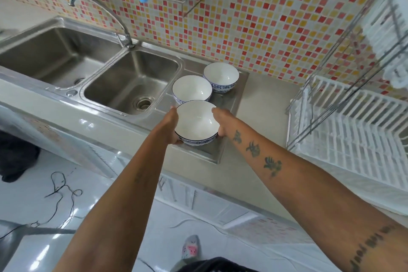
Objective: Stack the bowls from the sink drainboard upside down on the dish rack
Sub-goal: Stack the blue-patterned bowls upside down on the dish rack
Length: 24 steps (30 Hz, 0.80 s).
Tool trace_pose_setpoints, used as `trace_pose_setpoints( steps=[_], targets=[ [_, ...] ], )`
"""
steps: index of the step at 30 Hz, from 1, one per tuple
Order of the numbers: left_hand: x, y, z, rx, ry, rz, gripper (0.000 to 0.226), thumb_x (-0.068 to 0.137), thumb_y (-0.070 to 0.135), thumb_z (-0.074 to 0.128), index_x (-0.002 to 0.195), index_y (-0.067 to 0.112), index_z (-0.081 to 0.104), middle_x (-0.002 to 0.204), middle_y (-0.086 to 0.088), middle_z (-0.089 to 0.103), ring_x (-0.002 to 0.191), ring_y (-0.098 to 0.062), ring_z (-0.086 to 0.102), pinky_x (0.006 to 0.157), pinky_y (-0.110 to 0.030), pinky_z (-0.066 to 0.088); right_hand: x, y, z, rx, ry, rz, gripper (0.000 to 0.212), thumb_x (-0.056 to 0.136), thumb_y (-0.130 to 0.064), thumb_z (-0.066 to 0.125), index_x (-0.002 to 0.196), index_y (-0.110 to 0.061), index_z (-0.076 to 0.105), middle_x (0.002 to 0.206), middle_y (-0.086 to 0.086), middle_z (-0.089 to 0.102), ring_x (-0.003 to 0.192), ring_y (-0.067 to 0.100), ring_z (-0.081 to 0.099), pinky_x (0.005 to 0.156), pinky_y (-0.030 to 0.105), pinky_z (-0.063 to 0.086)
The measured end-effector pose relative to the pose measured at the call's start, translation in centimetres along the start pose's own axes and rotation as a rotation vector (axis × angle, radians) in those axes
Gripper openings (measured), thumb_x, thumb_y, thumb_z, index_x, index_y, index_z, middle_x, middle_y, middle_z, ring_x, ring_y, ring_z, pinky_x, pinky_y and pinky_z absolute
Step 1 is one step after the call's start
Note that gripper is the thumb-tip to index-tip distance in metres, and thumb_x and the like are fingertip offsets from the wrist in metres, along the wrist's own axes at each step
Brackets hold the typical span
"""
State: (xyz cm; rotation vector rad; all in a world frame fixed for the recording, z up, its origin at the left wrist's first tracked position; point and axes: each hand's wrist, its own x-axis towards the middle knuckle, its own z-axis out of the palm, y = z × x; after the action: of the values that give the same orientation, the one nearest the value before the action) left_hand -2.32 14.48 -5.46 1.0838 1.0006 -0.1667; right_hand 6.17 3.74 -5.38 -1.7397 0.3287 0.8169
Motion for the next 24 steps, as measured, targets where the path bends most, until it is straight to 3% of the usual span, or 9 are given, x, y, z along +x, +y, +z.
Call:
trace_pose_setpoints(
  steps=[2,5,7,9,14,17,19,21,24],
  targets=[
    [-1.8,1.3,0.4,-0.025,-0.019,0.059,0.06,0.097,0.062,0.018,0.133,0.024,0.046,0.114,-0.008,0.058,0.101,-0.03,0.057,0.083,-0.041,0.047,-1.2,-1.7,-0.6,0.057,-0.007,-0.036,0.042,0.091,-0.022,0.045,0.132,-0.014,0.05,0.128,0.004,0.06,0.113,0.026,0.06,0.095,0.035,0.047],
    [-4.9,3.9,1.4,-0.081,-0.102,0.185,0.058,0.097,0.062,0.015,0.131,0.025,0.045,0.119,-0.007,0.053,0.101,-0.03,0.053,0.073,-0.044,0.045,-4.6,-5.0,-2.2,0.111,-0.016,-0.189,0.044,0.091,-0.027,0.045,0.134,-0.018,0.047,0.125,0.003,0.059,0.114,0.028,0.058,0.099,0.044,0.048],
    [-6.7,5.7,2.0,-0.143,-0.173,0.234,0.06,0.096,0.063,0.007,0.123,0.024,0.044,0.118,-0.009,0.053,0.094,-0.034,0.055,0.077,-0.05,0.043,-6.9,-7.3,-3.2,0.105,0.005,-0.289,0.048,0.092,-0.033,0.044,0.137,-0.016,0.042,0.122,0.005,0.055,0.111,0.028,0.057,0.096,0.042,0.048],
    [-9.1,7.9,3.3,-0.19,-0.252,0.293,0.061,0.097,0.062,0.006,0.125,0.025,0.046,0.117,-0.011,0.057,0.092,-0.035,0.056,0.079,-0.055,0.045,-9.7,-9.9,-4.9,0.111,0.028,-0.398,0.055,0.09,-0.042,0.044,0.14,-0.019,0.036,0.133,0.007,0.049,0.115,0.031,0.054,0.097,0.048,0.049],
    [-15.8,12.0,7.7,-0.168,-0.423,0.538,0.038,0.101,0.038,0.028,0.117,0.024,0.059,0.123,-0.007,0.064,0.105,-0.034,0.061,0.07,-0.056,0.055,-17.5,-15.0,-10.4,0.131,0.027,-0.668,0.073,0.081,-0.06,0.045,0.143,-0.026,0.029,0.148,0.008,0.036,0.124,0.036,0.048,0.099,0.057,0.046],
    [-19.2,13.8,11.0,-0.106,-0.515,0.621,0.044,0.101,0.045,0.022,0.115,0.028,0.061,0.12,-0.005,0.065,0.109,-0.035,0.061,0.08,-0.06,0.052,-21.5,-16.7,-14.5,0.116,0.074,-0.723,0.091,0.063,-0.071,0.047,0.141,-0.026,0.033,0.146,0.008,0.039,0.12,0.038,0.052,0.093,0.06,0.049],
    [-21.3,14.7,13.3,-0.031,-0.542,0.659,0.046,0.101,0.046,0.02,0.122,0.029,0.057,0.124,-0.005,0.062,0.11,-0.036,0.06,0.084,-0.061,0.051,-23.7,-17.3,-17.5,0.13,0.084,-0.748,0.083,0.07,-0.067,0.048,0.141,-0.026,0.036,0.14,0.01,0.047,0.112,0.035,0.057,0.08,0.048,0.056],
    [-22.9,15.3,15.9,0.05,-0.574,0.677,0.048,0.101,0.042,0.019,0.132,0.028,0.052,0.129,-0.007,0.06,0.111,-0.038,0.06,0.077,-0.059,0.055,-25.1,-17.7,-20.8,0.152,0.091,-0.776,0.064,0.088,-0.055,0.045,0.142,-0.021,0.038,0.127,0.01,0.058,0.091,0.028,0.064,0.058,0.028,0.052],
    [-24.8,15.4,20.1,0.12,-0.624,0.687,0.045,0.1,0.036,0.02,0.126,0.025,0.056,0.126,-0.009,0.06,0.105,-0.038,0.061,0.07,-0.054,0.056,-27.1,-17.2,-25.3,0.191,0.115,-0.773,0.052,0.094,-0.049,0.043,0.138,-0.02,0.043,0.122,0.01,0.06,0.078,0.025,0.061,0.052,0.025,0.05]
  ],
)
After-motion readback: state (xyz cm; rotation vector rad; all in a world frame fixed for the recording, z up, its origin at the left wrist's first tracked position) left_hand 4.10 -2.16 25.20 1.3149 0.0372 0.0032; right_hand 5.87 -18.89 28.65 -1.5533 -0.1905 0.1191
